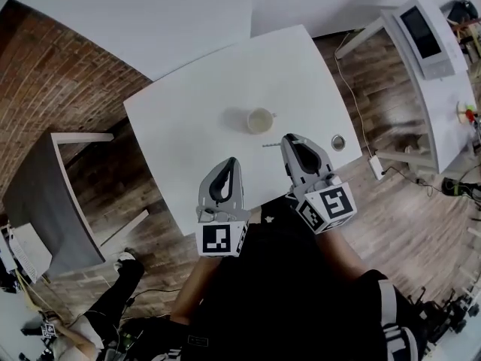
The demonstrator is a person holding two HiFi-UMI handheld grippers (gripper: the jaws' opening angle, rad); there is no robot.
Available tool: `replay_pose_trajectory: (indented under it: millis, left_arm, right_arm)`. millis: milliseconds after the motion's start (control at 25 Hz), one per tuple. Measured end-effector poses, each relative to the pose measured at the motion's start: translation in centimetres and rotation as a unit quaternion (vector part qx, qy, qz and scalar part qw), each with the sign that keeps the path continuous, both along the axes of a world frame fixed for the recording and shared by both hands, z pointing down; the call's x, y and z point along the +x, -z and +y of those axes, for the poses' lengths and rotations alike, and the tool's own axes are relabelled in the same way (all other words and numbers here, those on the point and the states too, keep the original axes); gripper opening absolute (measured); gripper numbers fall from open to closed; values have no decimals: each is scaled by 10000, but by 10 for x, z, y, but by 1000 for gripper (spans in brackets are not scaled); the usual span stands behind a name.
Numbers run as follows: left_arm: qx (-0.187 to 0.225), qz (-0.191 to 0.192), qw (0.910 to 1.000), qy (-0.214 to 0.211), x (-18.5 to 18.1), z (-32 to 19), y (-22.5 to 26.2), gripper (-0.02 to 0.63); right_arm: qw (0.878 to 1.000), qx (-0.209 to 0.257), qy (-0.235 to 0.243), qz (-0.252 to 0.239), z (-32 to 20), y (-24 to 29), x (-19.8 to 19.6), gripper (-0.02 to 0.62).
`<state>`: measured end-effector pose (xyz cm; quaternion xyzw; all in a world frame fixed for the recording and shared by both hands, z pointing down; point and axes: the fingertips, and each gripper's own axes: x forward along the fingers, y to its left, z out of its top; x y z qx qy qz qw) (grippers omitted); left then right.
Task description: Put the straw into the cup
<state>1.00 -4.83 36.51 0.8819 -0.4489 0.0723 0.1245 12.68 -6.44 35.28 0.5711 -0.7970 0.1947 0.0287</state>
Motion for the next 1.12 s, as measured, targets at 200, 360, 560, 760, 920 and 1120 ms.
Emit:
replay_pose_trajectory:
  millis: [200,360,560,760,920,1120]
  left_arm:
    - [-99,-94,9993,334,15,-18,-15,5]
    - [-257,-190,9979,566,17,-29,-29,5]
    - [-432,-127,9956,823,19,-41,-40,5]
    - [-470,-148,9933,1049,18,-57,-56,5]
    - [-535,-67,9932,1032,21,-60,-67,5]
    - [-584,19,9929,1034,23,-68,-77,5]
  right_arm:
    - [9992,-139,371,-51,-29,-24,9,25]
    - [9979,-325,546,-89,-44,-46,11,25]
    - [9963,-554,631,-183,-56,-73,13,26]
    - [9958,-616,663,-120,-73,-94,15,25]
    - [9951,-741,647,-32,-78,-114,16,25]
    - [9936,-965,595,-3,-81,-140,16,25]
